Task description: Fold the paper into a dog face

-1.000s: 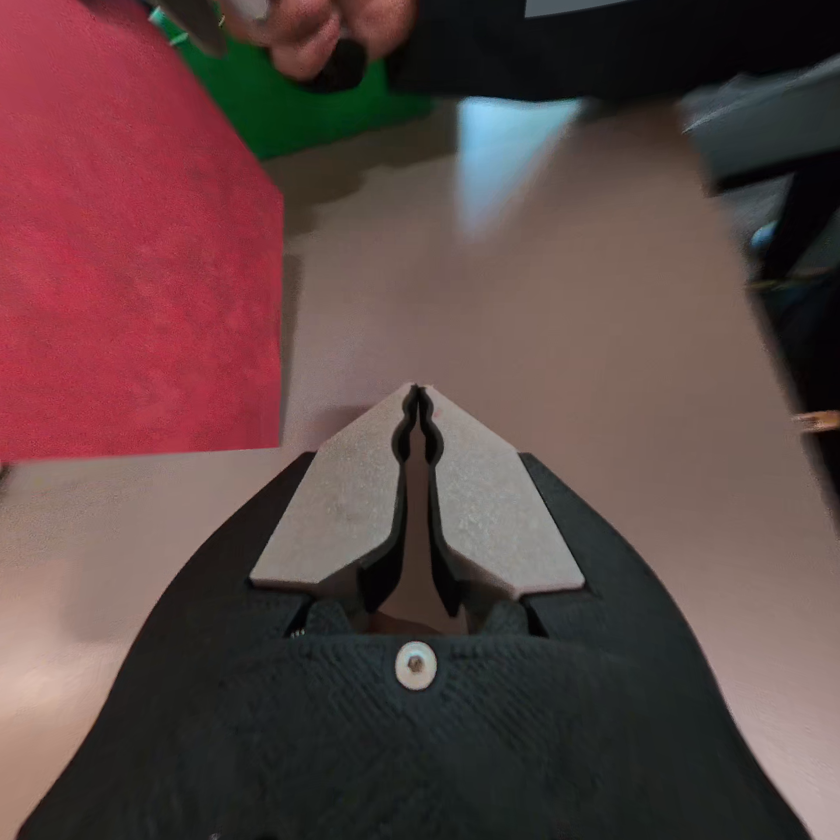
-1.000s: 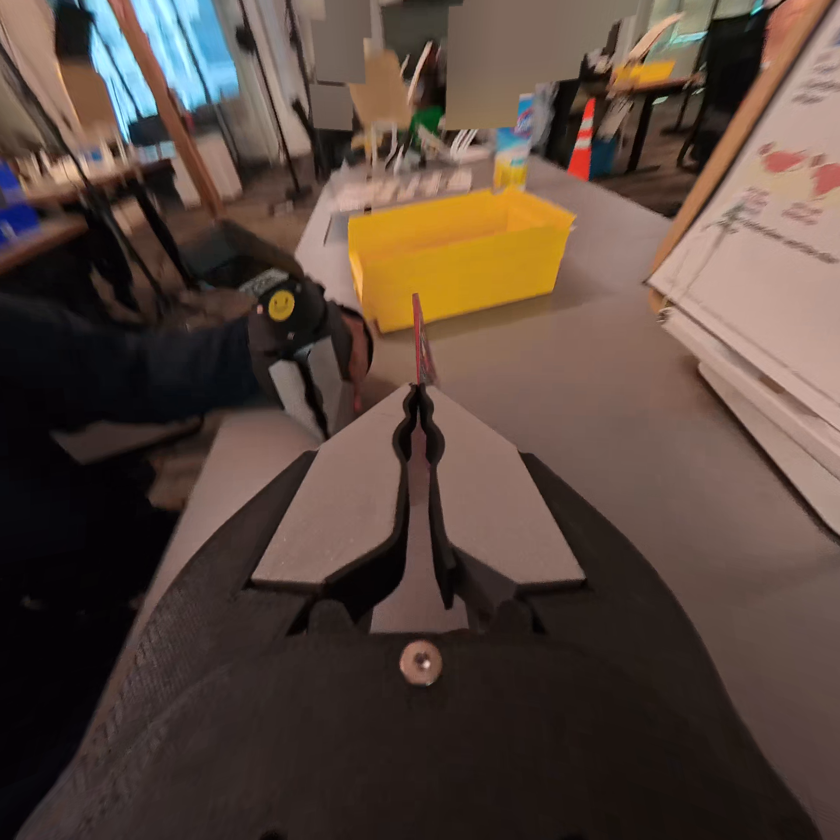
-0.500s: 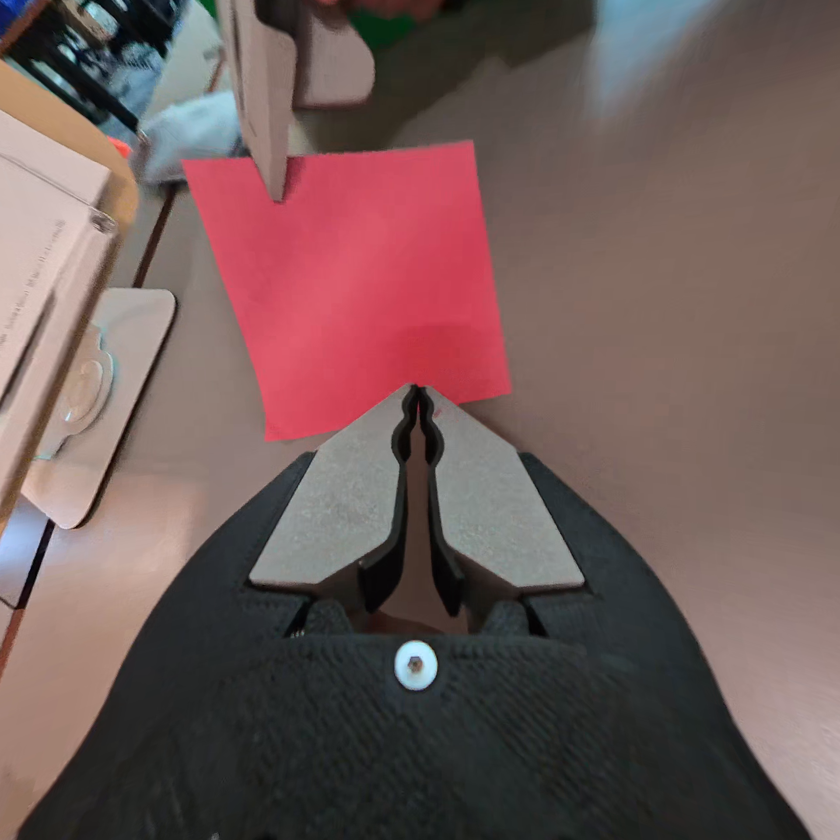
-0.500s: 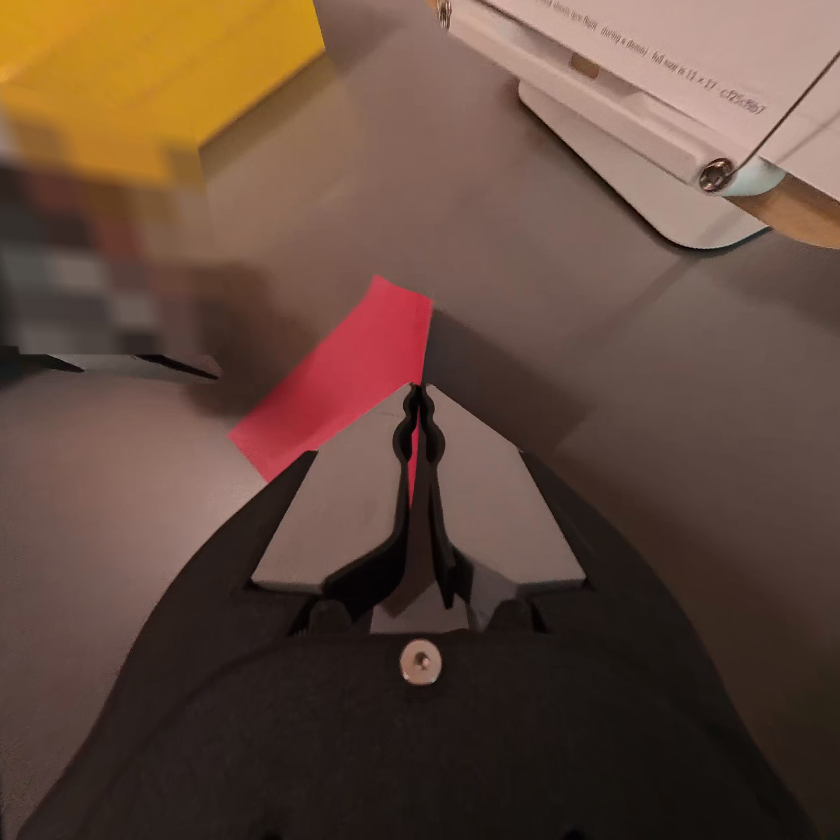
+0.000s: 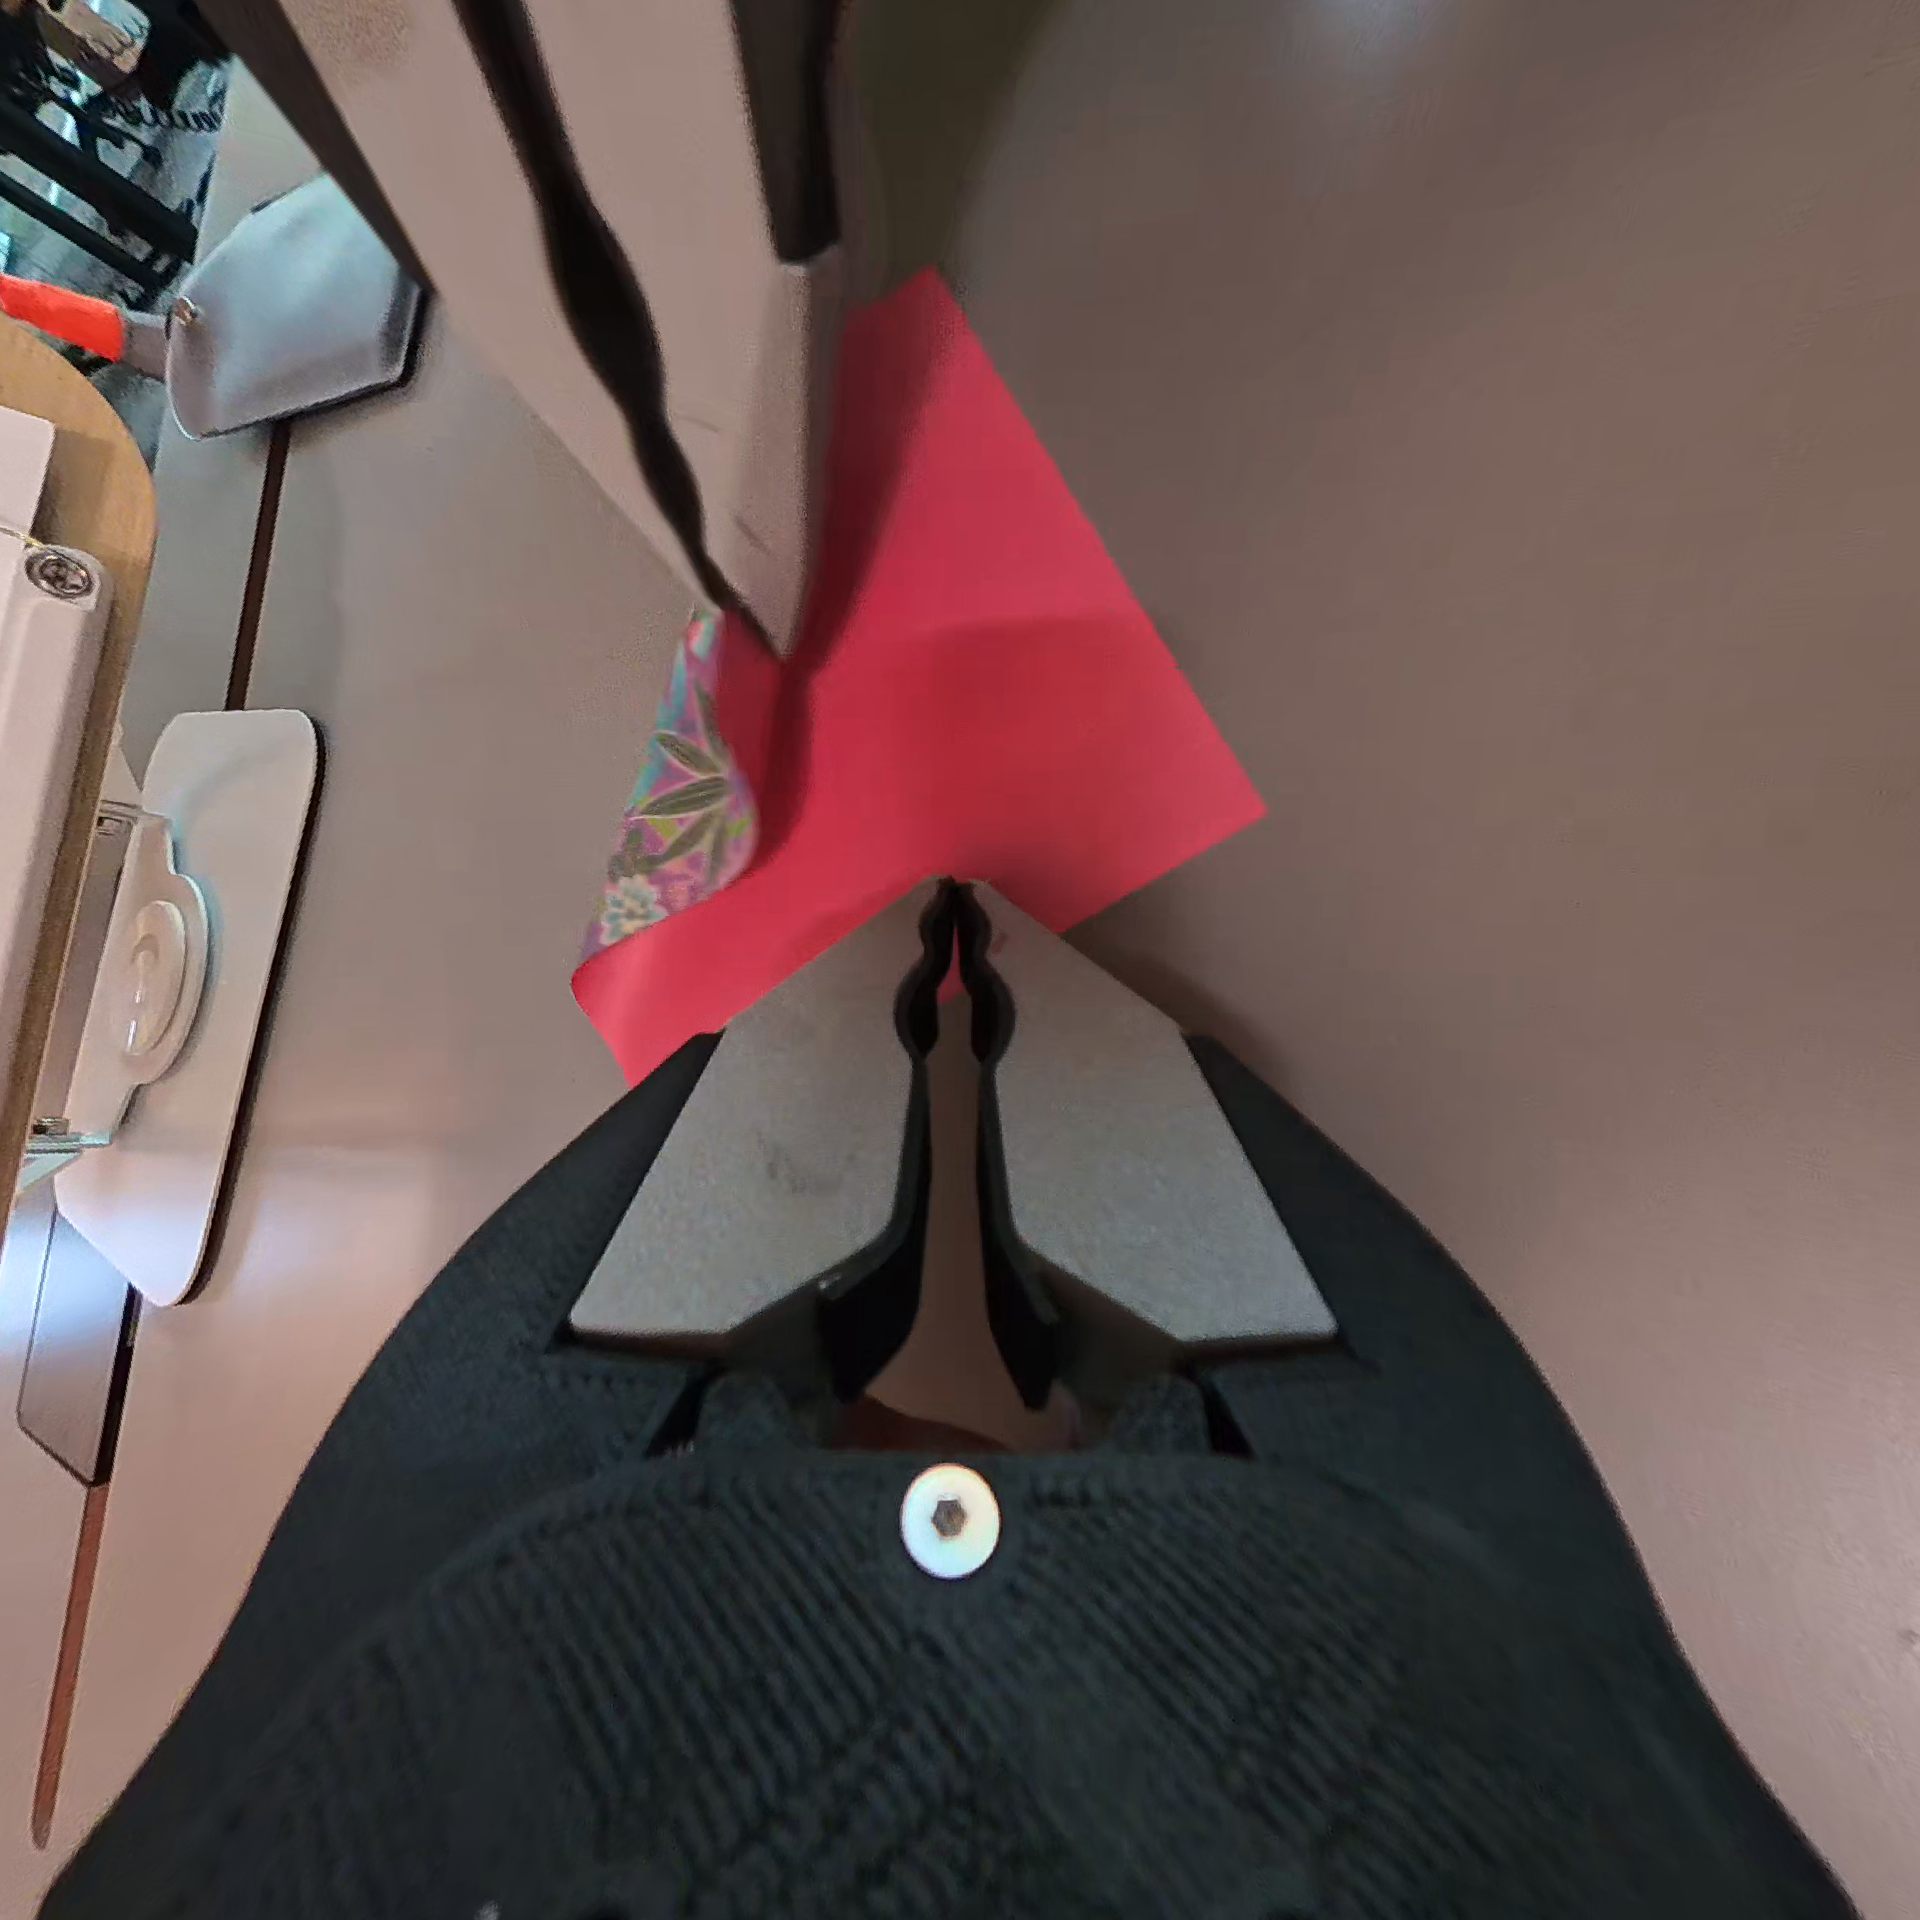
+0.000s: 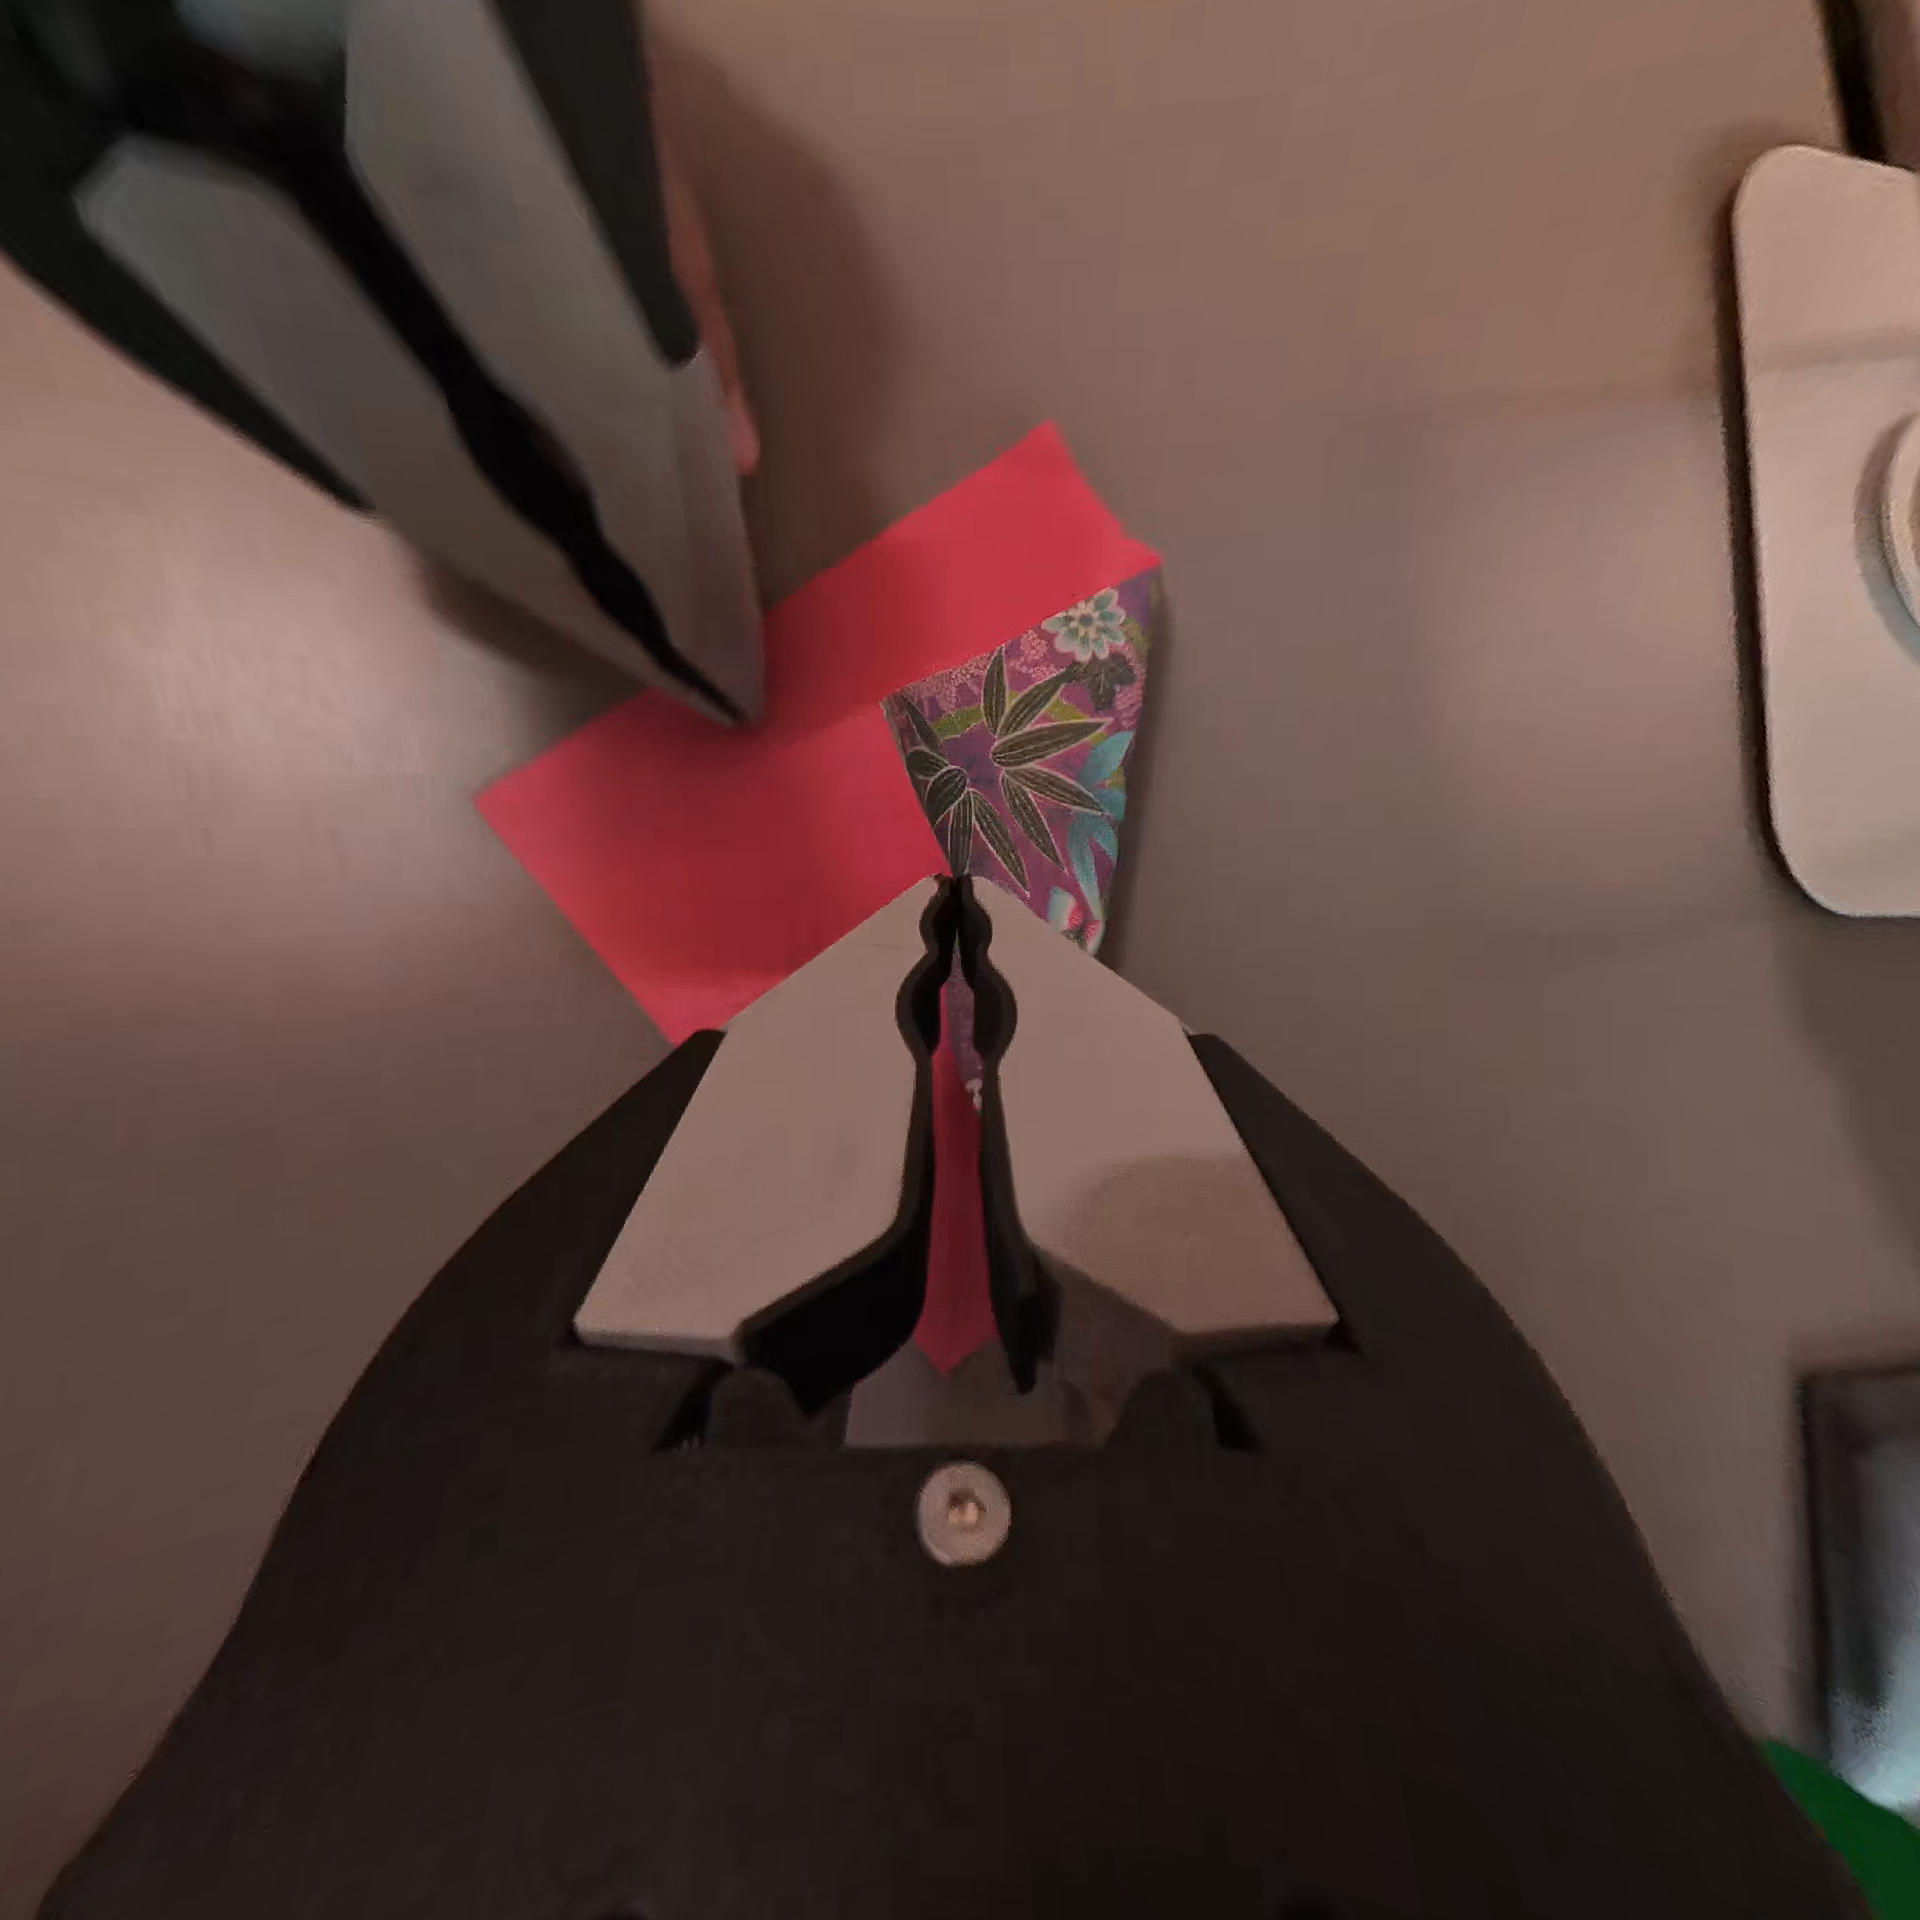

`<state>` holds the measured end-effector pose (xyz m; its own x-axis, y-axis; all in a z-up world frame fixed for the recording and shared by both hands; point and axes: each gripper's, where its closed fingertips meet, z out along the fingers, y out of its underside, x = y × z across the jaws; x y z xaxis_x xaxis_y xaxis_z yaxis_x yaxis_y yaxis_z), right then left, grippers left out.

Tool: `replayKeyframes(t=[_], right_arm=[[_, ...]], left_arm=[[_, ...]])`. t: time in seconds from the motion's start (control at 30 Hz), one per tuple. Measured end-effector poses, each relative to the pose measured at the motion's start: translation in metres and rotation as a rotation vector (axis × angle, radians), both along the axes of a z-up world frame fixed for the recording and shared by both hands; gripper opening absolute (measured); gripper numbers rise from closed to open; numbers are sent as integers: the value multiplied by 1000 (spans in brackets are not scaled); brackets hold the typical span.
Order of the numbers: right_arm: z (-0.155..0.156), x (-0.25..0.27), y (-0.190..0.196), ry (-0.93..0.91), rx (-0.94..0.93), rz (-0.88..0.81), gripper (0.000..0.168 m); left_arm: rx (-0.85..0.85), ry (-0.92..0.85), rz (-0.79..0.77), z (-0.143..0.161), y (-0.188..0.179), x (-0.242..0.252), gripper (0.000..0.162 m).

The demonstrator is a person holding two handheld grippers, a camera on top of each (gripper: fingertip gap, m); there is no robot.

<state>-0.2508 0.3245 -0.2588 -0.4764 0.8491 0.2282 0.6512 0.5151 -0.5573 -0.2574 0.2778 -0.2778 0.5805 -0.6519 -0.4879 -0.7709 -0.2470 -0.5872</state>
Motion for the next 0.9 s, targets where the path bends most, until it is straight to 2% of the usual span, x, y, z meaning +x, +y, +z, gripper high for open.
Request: replayKeyframes(t=[0.17,0.43,0.67,0.8,0.9], right_arm=[[-21,7,-24,-61,136,158,0],[-22,18,-39,-67,199,278,0],[-16,19,-38,-49,189,281,0],[-19,20,-35,-61,186,274,0],[-22,19,-37,-67,169,278,0]], left_arm=[[36,6,-6,0,-2,0,0],[33,31,-4,0,-6,4,0],[38,5,-44,7,-15,5,0],[17,-134,-165,25,-34,29,0],[11,-32,-120,12,-28,17,0]])
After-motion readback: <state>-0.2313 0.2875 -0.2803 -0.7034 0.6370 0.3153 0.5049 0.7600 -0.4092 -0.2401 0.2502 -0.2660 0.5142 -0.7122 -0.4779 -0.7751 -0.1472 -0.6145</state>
